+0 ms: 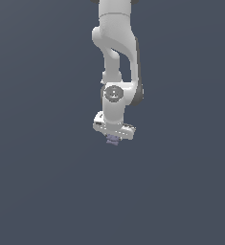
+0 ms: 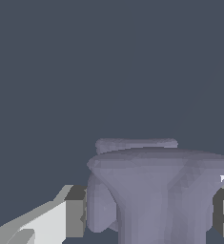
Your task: Pick up the object and move it to a goal position.
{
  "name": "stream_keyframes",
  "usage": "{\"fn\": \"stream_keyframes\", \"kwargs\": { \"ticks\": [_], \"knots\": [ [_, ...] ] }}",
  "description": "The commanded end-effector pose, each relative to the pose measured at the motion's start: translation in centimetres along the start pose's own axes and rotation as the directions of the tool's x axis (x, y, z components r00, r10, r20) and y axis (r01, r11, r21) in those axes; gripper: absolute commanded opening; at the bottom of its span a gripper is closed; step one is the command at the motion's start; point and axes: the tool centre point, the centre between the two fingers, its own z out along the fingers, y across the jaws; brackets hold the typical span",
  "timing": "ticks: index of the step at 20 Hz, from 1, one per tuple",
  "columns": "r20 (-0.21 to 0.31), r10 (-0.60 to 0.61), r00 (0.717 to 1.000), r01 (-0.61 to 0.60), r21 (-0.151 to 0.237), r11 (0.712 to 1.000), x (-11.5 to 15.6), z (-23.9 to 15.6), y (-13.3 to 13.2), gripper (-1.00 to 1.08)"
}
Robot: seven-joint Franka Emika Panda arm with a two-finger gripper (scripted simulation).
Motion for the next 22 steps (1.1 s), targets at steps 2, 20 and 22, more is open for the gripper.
{"fn": "stream_keyframes", "kwargs": {
  "ticks": [2, 20, 22],
  "knots": [
    [0.0, 0.001, 1.0, -0.001, 0.0, 1.0, 0.8, -0.3, 3.9, -1.0],
    [0.001, 0.001, 1.0, -0.001, -0.001, 1.0, 4.1, -1.4, 16.9, -1.0],
    [0.001, 0.001, 1.0, -0.001, -0.001, 1.0, 4.2, -1.4, 16.9, -1.0]
  ]
}}
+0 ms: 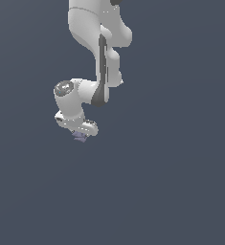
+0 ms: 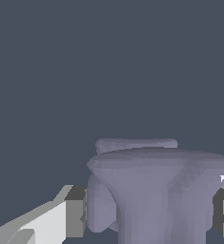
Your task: Pick up the object and move it to a goal position.
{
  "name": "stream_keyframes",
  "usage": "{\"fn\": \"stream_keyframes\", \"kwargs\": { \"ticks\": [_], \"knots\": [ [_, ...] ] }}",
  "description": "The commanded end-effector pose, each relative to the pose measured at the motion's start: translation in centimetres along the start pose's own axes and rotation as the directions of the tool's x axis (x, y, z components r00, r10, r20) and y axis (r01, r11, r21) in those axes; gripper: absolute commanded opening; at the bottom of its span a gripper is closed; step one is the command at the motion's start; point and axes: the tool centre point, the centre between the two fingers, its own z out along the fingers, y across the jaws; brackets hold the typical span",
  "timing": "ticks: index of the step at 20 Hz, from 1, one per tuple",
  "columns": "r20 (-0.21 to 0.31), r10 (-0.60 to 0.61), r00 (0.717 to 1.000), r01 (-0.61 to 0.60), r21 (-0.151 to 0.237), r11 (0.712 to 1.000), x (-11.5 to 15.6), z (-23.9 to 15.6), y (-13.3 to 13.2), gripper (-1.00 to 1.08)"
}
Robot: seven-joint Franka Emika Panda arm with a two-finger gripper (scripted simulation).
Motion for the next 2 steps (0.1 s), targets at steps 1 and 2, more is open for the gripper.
{"fn": "stream_keyframes", "kwargs": {
  "ticks": [1, 2],
  "knots": [
    [0.0, -0.002, 1.0, 0.002, 0.0, 1.0, 0.1, -0.01, -0.01, -1.0],
    [0.0, -0.002, 1.0, 0.002, 0.0, 1.0, 0.1, -0.01, -0.04, -1.0]
  ]
}}
